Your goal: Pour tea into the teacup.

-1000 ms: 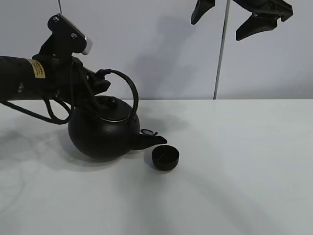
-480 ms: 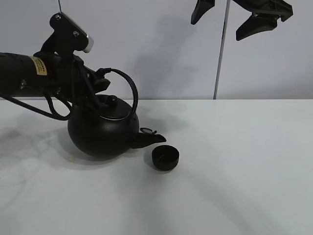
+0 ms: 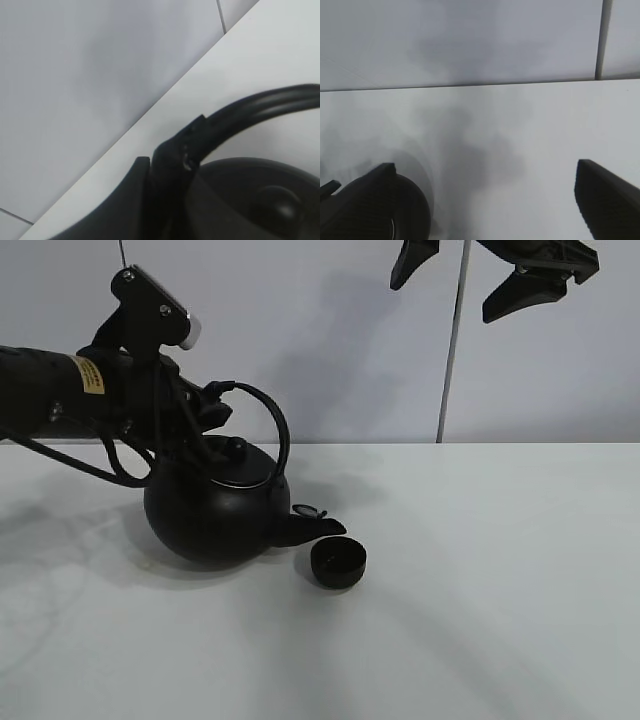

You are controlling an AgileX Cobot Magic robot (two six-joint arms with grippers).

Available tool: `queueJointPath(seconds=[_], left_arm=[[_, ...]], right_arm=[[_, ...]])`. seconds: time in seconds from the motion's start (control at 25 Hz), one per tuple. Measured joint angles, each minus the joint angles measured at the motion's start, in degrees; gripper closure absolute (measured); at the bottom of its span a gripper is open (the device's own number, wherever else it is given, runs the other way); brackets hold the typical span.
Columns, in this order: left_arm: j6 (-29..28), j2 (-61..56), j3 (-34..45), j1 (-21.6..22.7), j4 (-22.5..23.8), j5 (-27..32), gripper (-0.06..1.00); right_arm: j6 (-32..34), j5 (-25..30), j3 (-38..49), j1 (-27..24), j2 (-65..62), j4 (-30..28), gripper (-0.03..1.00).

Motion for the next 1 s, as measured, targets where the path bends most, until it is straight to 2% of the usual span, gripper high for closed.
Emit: queueJointPath(seconds=[1.0], left_arm=[[4.09,0.00,0.00,0.00,-0.28,0.44,0.85]], right_arm=[[0.00,0.00,0.00,0.00,0.00,0.00,0.30]])
